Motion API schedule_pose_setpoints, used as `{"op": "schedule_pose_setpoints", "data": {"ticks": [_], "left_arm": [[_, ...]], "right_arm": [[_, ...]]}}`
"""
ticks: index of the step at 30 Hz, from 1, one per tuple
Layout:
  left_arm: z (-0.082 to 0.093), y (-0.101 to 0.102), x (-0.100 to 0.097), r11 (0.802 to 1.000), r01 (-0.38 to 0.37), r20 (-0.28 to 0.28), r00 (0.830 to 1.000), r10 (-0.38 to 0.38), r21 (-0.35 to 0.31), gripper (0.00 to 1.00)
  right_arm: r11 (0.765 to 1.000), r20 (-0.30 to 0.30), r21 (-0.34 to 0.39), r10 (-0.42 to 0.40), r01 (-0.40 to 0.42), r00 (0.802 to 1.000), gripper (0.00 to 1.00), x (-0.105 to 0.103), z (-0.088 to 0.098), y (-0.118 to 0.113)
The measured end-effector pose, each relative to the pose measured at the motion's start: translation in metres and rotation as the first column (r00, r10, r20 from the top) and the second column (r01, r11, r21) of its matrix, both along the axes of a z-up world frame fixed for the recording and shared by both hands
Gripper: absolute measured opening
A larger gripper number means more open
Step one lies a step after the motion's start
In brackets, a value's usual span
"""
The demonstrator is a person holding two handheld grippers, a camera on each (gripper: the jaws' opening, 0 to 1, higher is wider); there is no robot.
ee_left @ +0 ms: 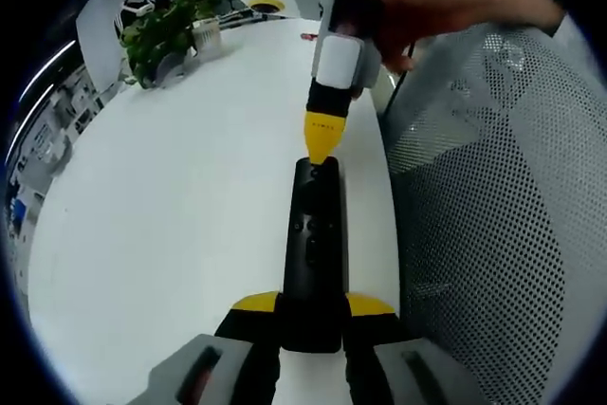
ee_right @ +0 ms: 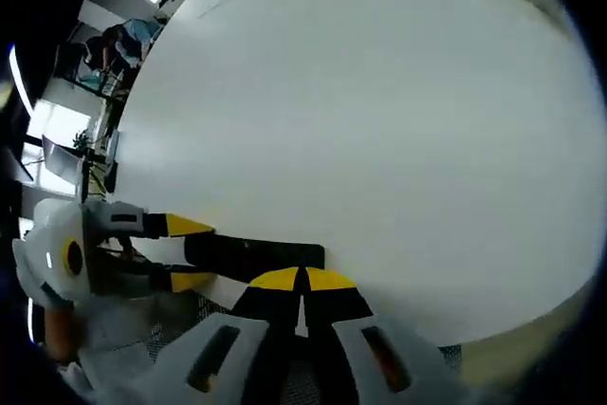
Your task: Press the specified remote control buttons in sequence, fully releasing each button before pressing the next.
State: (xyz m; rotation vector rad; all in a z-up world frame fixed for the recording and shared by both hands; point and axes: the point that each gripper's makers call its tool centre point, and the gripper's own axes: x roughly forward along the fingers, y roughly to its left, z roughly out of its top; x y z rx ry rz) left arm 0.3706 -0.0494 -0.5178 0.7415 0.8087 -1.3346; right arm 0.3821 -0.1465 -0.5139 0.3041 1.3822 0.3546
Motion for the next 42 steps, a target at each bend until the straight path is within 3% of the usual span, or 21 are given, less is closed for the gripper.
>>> {"op": "schedule_pose_setpoints", "data": {"ticks": [5,8,12,23,42], "left_arm": [[0.0000,-0.0001,0.0002,1.000,0.004,-0.001,1.000,-0.004,0.001,0.24],[-0.0001,-0.0005,0.0001,1.000,0.011,0.000,1.000,-0.011,0.006,0.24],[-0.0004,-0.0005,0.0006,1.000,0.010,-0.003,1.000,-0.010,0.009,0.24],[-0.0007,-0.0010,0.0012,1.000,-0.002,-0.006,1.000,0.002,0.001,0.25],[-0.0005,-0.0014,0.0005,1.000,-0.003,-0.004,1.000,0.003,-0.003,0.25]], "right_arm": [[1.000,-0.006,0.013,-0.012,0.012,1.000,0.00,-0.0009,0.0005,0.0002],[0.998,0.037,-0.029,0.062,-0.061,0.997,0.00,-0.0009,0.0001,0.0021],[0.998,0.036,-0.046,0.051,-0.049,0.998,0.00,-0.0020,0.0011,0.0030],[0.999,-0.007,0.034,-0.040,0.040,0.999,0.00,-0.0019,0.0006,0.0006],[0.998,-0.011,0.055,-0.012,0.012,1.000,0.00,-0.0029,0.0032,0.0077]]}}
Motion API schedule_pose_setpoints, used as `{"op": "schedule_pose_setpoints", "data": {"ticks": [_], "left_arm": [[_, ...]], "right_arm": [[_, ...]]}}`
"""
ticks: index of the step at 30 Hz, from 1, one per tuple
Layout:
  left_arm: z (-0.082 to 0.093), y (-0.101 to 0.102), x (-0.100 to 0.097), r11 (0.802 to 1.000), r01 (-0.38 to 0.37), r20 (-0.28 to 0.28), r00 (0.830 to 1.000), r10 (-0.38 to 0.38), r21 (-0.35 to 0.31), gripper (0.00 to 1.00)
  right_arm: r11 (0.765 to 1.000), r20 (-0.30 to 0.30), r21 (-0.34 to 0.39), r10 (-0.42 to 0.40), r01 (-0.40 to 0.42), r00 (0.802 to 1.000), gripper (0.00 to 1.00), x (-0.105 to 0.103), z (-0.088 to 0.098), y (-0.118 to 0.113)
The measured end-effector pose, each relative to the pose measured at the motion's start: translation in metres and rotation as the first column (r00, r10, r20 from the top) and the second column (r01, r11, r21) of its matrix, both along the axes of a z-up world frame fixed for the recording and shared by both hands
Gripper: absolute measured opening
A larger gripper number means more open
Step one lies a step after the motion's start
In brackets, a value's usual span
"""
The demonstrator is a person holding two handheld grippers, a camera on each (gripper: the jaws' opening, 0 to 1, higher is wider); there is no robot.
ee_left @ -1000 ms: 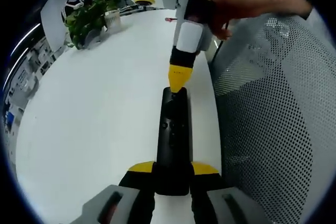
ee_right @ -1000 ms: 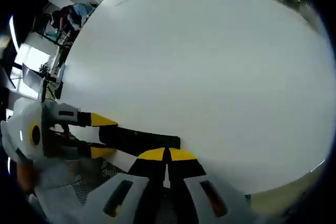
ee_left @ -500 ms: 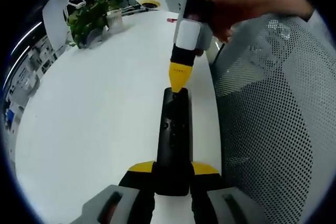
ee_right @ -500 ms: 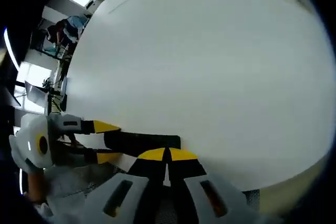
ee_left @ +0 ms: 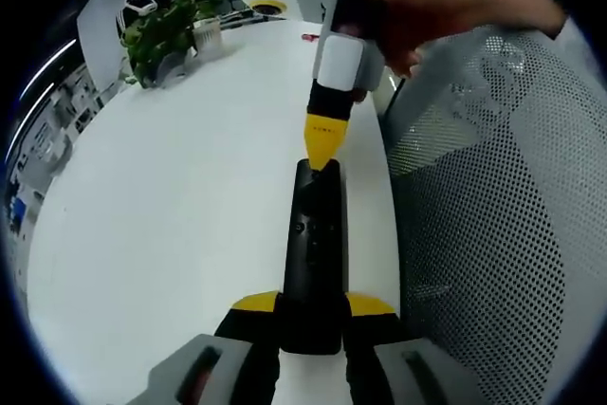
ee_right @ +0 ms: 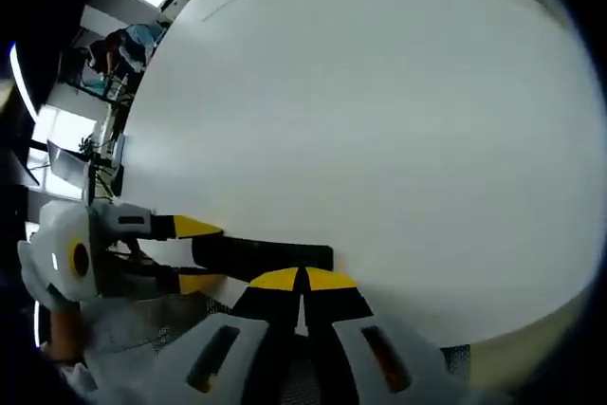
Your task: Press the specified remote control buttons in sequence, fully releasing each button before pressing the next.
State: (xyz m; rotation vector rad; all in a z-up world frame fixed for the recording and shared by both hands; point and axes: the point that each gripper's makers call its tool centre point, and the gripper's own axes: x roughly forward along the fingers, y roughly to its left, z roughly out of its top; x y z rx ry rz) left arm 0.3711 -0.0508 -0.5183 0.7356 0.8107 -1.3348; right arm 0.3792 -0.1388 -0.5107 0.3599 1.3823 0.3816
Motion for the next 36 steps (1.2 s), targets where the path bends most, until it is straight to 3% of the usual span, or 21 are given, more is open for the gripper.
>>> {"op": "schedule_pose_setpoints", "data": {"ticks": [16,31,36], "left_arm": [[0.0002,0.0002,-0.0004,1.000,0.001,0.000,1.000,-0.001,0.001,0.25],[-0.0001,-0.0003,0.0000,1.000,0.003,0.001,1.000,-0.003,0.005,0.25],[0.0000,-0.0003,0.0001,1.000,0.001,0.002,1.000,-0.001,0.000,0.25]], "right_arm": [[1.000,-0.016,0.027,-0.003,0.004,1.000,0.00,-0.0002,-0.0031,0.0031],[0.999,0.044,-0.036,0.035,-0.033,0.998,0.00,0.0014,-0.0033,0.0056],[1.000,0.018,-0.011,0.025,-0.025,1.000,0.00,0.0017,-0.0030,0.0046]]}}
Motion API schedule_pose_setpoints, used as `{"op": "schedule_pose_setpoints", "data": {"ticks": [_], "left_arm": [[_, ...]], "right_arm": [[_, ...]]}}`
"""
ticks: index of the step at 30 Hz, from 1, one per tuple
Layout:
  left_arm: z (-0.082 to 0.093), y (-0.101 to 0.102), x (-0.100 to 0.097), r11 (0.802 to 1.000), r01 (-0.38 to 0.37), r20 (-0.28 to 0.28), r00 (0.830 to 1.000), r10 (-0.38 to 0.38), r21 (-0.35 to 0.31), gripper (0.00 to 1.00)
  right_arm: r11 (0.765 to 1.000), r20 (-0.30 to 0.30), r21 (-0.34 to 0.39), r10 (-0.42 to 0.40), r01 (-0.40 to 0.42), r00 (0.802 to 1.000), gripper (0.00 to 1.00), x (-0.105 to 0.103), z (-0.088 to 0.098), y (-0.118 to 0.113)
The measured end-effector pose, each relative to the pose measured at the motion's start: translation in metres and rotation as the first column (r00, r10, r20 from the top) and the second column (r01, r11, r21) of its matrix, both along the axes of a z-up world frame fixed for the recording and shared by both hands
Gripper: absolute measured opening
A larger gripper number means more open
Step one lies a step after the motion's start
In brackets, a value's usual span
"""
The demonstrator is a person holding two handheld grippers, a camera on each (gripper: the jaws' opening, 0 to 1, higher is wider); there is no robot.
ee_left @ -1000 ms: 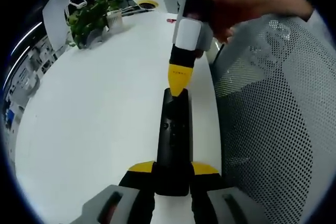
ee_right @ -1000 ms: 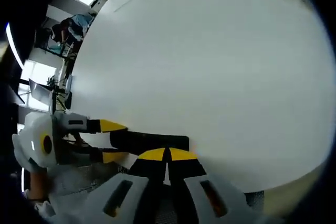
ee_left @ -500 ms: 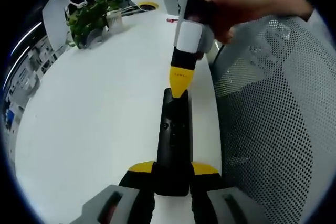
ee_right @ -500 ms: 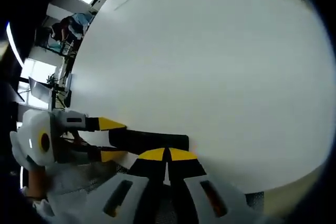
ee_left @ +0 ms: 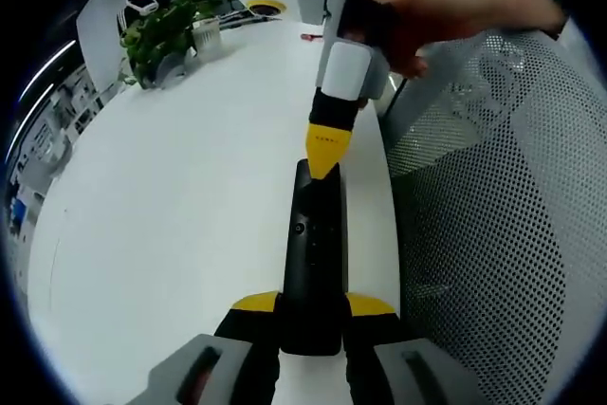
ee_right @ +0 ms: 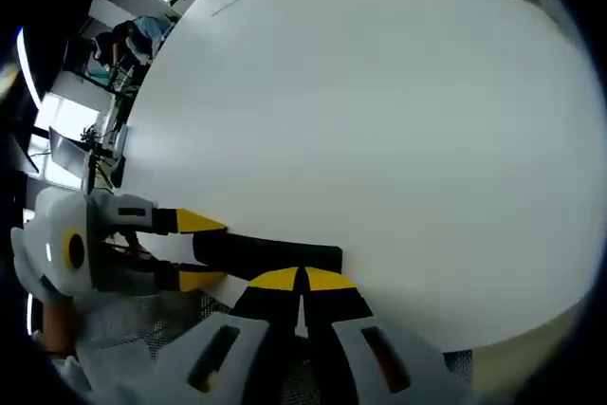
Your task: Press the specified remote control buttons in sequence, fully releasing each button before pressing the next.
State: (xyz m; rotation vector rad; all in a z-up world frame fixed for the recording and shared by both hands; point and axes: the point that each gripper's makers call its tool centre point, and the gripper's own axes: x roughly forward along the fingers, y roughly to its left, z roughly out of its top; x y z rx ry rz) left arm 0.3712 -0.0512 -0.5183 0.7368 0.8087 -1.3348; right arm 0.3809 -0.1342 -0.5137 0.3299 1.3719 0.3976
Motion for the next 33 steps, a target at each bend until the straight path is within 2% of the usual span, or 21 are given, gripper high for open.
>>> {"op": "schedule_pose_setpoints", "data": {"ticks": [7,11,13,19,27,33], "left_arm": [[0.000,0.000,0.000,1.000,-0.001,-0.001,1.000,0.001,-0.002,0.25],[0.000,0.000,0.000,1.000,-0.002,-0.001,1.000,0.002,-0.003,0.25],[0.000,0.000,0.000,1.000,0.000,-0.001,1.000,0.000,-0.003,0.25],[0.001,0.000,0.000,1.000,0.000,0.000,1.000,0.000,-0.005,0.24],[0.001,-0.002,-0.001,1.000,0.012,0.002,1.000,-0.012,-0.007,0.24],[0.001,-0.003,-0.003,1.000,0.019,0.001,1.000,-0.019,-0.010,0.24]], "right_arm": [[1.000,-0.011,0.001,-0.010,0.010,1.000,0.00,-0.001,0.002,0.000],[1.000,0.020,-0.008,-0.014,0.014,1.000,0.00,0.004,0.005,-0.003],[1.000,0.011,0.020,-0.022,0.021,1.000,0.00,0.003,0.007,0.001],[0.999,0.010,0.043,-0.007,0.006,1.000,0.00,0.000,0.009,0.008],[0.999,-0.018,0.031,0.044,-0.043,0.999,0.00,-0.007,0.004,0.013],[0.999,-0.025,0.022,0.034,-0.033,0.999,0.00,-0.007,0.002,0.009]]}}
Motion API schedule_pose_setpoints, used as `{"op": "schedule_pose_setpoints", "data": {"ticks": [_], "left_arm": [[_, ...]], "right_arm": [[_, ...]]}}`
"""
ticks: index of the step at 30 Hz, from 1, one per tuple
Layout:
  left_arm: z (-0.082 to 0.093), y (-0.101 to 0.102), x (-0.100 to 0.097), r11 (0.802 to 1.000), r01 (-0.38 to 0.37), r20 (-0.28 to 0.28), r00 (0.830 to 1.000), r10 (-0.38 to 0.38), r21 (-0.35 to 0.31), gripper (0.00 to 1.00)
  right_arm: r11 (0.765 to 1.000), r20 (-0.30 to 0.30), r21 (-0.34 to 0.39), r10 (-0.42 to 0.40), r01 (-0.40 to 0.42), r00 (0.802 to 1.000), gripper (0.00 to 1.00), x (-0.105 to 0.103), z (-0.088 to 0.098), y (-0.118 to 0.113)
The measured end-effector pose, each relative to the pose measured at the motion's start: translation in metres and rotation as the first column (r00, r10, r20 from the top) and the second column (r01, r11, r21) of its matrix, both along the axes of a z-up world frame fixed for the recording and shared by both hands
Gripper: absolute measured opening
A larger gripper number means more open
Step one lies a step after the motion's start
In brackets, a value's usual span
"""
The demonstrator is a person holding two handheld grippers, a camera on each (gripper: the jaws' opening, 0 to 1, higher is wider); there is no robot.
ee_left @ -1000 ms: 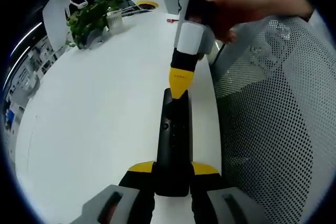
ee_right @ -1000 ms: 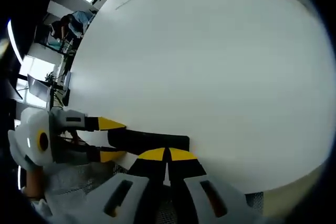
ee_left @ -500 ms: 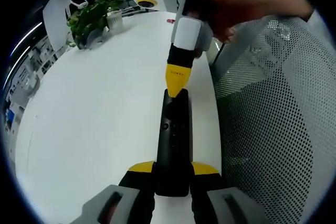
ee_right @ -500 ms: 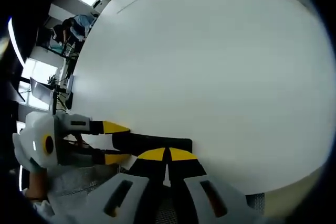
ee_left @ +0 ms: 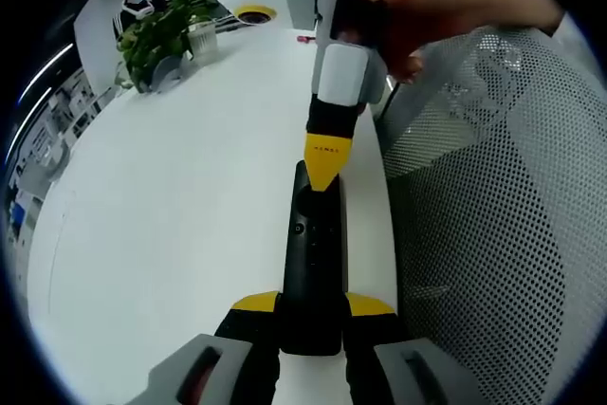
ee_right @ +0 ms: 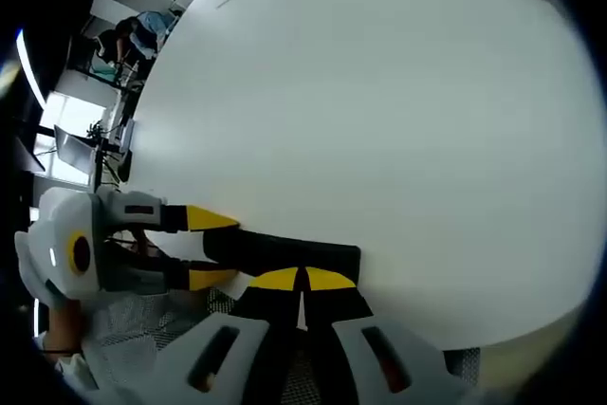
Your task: Press the specified remote control buttons in sequence, fully releasing each button before pressing the next.
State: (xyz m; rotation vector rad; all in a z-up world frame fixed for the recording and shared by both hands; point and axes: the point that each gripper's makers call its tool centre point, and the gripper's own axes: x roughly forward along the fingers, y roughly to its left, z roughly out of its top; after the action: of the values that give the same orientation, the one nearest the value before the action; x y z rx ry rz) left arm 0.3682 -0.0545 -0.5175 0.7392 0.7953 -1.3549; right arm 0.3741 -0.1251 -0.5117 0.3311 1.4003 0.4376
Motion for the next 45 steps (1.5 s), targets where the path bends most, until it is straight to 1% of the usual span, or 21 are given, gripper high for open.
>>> {"op": "schedule_pose_setpoints", "data": {"ticks": [3,7,11,14,20,26,32,38,41,45], "left_arm": [[0.0001,-0.0006,-0.0009,1.000,0.006,0.001,1.000,-0.006,-0.002,0.24],[0.0001,-0.0003,-0.0008,1.000,-0.003,-0.003,1.000,0.003,-0.006,0.25],[0.0000,-0.0005,-0.0006,1.000,-0.006,-0.005,1.000,0.006,-0.009,0.25],[-0.0002,-0.0002,-0.0003,1.000,-0.011,-0.008,1.000,0.011,-0.010,0.25],[-0.0003,-0.0007,-0.0001,1.000,-0.015,-0.009,1.000,0.015,-0.014,0.25],[-0.0007,-0.0012,0.0006,1.000,-0.017,-0.010,1.000,0.016,-0.013,0.25],[-0.0010,-0.0012,0.0009,1.000,-0.018,-0.010,1.000,0.018,-0.017,0.25],[-0.0010,-0.0014,0.0007,1.000,-0.017,-0.008,1.000,0.017,-0.016,0.25],[-0.0009,-0.0014,0.0006,1.000,-0.018,-0.008,1.000,0.018,-0.017,0.25],[-0.0008,-0.0016,0.0005,1.000,-0.019,-0.008,1.000,0.018,-0.018,0.25]], "right_arm": [[1.000,0.000,0.001,-0.005,0.005,1.000,0.00,0.0008,-0.0006,-0.0007],[1.000,-0.001,-0.002,-0.008,0.008,1.000,0.00,0.0006,-0.0011,-0.0008],[1.000,0.022,-0.020,0.018,-0.017,1.000,0.00,0.0006,-0.0015,-0.0001],[1.000,0.036,-0.022,0.010,-0.009,0.999,0.00,0.0004,-0.0014,-0.0009],[1.000,0.036,-0.017,0.004,-0.004,0.999,0.00,0.0018,-0.0025,-0.0011],[0.999,0.042,-0.034,0.016,-0.014,0.999,0.00,0.0034,-0.0039,-0.0012],[1.000,0.037,-0.019,0.003,-0.002,0.999,0.00,0.0029,-0.0034,-0.0016],[0.999,0.051,-0.037,0.033,-0.031,0.998,0.00,0.0015,-0.0018,-0.0002],[0.999,0.043,-0.035,0.040,-0.038,0.998,0.00,0.0015,-0.0017,-0.0007],[1.000,0.020,-0.010,0.005,-0.004,1.000,0.00,0.0012,-0.0015,-0.0017]]}}
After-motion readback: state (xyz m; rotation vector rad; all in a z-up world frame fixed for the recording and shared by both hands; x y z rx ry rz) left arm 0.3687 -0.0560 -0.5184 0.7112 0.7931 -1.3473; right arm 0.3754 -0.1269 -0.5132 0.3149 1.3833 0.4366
